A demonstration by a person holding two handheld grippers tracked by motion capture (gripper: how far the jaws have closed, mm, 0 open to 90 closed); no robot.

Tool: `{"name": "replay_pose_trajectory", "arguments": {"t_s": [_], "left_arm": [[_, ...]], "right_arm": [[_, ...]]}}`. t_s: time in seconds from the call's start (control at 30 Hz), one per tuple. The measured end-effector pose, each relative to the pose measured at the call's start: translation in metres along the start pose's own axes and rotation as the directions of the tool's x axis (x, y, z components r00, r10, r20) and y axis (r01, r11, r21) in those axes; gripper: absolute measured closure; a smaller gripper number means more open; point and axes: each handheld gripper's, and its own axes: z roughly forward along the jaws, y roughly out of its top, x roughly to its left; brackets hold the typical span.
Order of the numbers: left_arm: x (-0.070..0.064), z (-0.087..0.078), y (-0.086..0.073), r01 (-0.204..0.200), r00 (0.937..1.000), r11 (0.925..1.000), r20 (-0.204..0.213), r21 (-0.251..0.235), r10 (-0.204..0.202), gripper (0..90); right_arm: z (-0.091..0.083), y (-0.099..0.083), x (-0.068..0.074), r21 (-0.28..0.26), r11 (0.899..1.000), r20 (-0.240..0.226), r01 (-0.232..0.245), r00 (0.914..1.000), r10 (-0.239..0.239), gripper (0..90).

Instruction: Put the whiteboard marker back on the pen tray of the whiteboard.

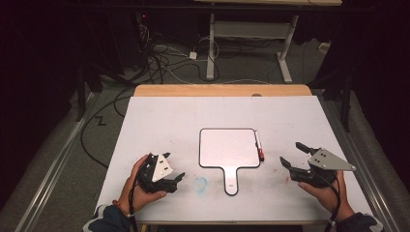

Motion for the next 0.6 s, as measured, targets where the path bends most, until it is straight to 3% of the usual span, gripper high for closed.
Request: {"name": "replay_pose_trajectory", "arguments": {"t_s": [0.23,0.43,0.6], "left_arm": [[-0.001,0.000,-0.001,-0.002,1.0000,1.0000,-0.009,0.000,0.002,17.8],[-0.002,0.000,-0.002,-0.007,0.9999,1.0000,-0.012,0.003,0.007,17.8],[-0.003,0.000,-0.002,-0.011,0.9999,0.9999,-0.012,0.003,0.011,17.8]], "right_arm": [[-0.006,-0.009,0.004,-0.013,1.000,0.021,0.000,0.9998,0.001,25.9],[-0.009,-0.021,0.009,0.024,1.000,0.056,-0.017,0.9983,0.016,22.4],[-0.010,-0.029,0.012,0.035,0.999,0.043,-0.034,0.9985,0.033,22.5]]}}
